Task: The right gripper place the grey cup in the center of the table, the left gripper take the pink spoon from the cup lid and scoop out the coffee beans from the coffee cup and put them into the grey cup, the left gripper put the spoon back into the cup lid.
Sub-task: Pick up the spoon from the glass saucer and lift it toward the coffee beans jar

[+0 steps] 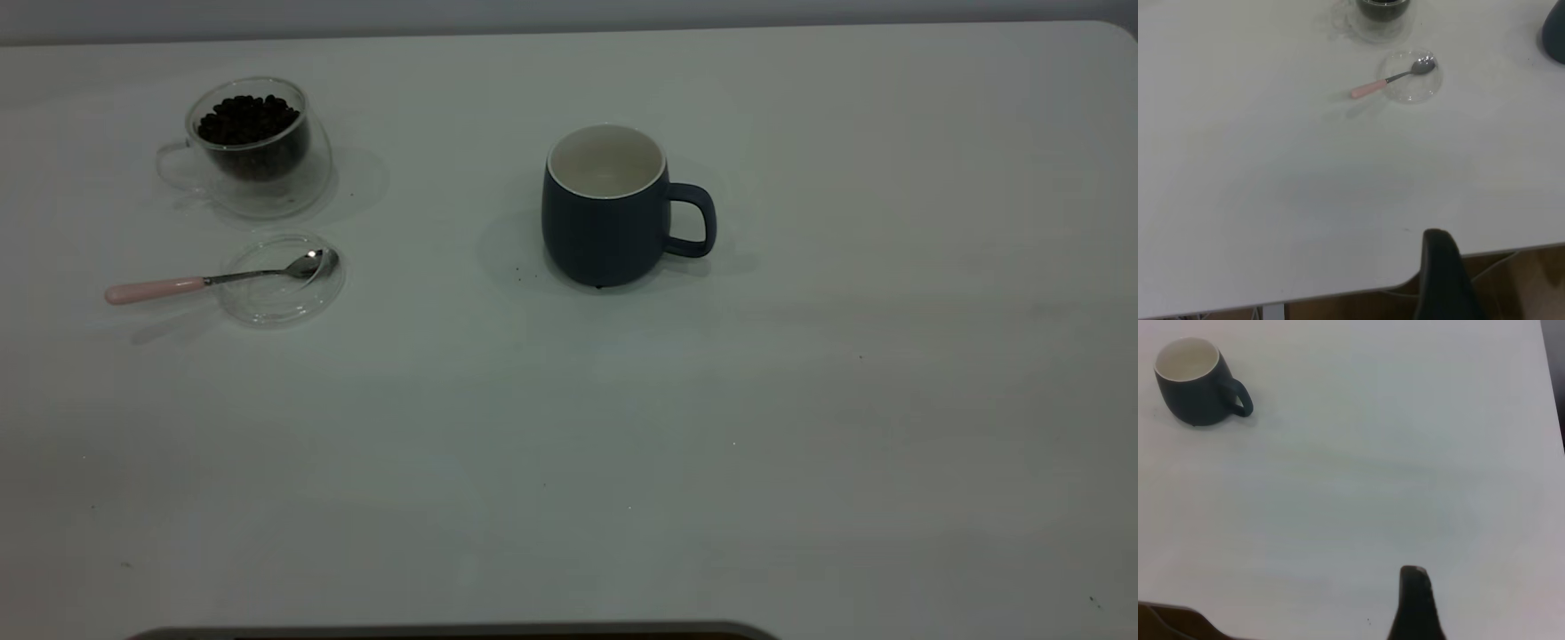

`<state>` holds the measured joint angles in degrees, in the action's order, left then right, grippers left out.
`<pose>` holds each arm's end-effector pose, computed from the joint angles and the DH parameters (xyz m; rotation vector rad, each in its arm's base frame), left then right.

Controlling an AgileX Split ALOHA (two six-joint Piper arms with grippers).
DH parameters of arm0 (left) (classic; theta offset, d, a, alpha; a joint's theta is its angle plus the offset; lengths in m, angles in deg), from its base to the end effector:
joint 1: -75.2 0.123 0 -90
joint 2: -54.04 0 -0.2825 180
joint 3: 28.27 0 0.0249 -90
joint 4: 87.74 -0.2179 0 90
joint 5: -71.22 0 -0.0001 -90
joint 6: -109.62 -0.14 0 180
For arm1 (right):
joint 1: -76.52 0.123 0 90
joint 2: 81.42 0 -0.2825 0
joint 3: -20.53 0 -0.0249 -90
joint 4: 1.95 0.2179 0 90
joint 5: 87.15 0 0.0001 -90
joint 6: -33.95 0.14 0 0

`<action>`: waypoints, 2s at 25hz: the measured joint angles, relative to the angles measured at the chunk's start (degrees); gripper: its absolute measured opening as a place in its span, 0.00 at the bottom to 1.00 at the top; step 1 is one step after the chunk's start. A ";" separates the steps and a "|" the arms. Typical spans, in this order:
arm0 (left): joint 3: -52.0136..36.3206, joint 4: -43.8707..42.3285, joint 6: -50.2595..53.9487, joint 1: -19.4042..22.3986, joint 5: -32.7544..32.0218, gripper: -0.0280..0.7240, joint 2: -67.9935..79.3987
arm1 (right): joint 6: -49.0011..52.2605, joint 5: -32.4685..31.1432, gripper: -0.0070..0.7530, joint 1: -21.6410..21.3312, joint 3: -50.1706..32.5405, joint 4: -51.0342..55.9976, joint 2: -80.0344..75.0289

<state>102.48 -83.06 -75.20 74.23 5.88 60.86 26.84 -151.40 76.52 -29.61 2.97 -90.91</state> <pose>0.0054 -0.0105 0.2261 0.1149 2.1135 -0.0589 0.0127 0.0108 0.2235 -0.1381 2.1544 0.0335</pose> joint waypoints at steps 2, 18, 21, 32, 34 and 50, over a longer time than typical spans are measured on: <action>0.00 0.00 0.00 0.00 0.00 0.68 0.00 | 0.05 0.00 0.79 0.00 0.00 -0.02 0.01; 0.00 0.00 0.00 0.00 0.00 0.68 0.00 | 0.05 0.00 0.79 0.00 0.00 -1.08 0.01; 0.00 0.00 0.00 0.00 0.00 0.68 0.00 | 0.05 0.00 0.79 0.00 0.00 -1.12 0.06; 0.00 0.05 0.00 0.00 0.00 0.68 0.00 | 0.05 0.00 0.79 0.00 0.00 -1.12 0.06; 0.00 0.57 0.00 0.00 0.00 0.68 0.00 | 0.05 0.00 0.79 0.00 0.00 -1.12 0.06; 13.09 7.37 0.61 0.00 9.80 0.90 35.20 | 0.05 0.00 0.79 0.00 0.00 -1.12 0.06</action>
<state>115.58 -75.68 -74.59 74.23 15.67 96.06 26.89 -151.40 76.52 -29.61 1.85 -90.85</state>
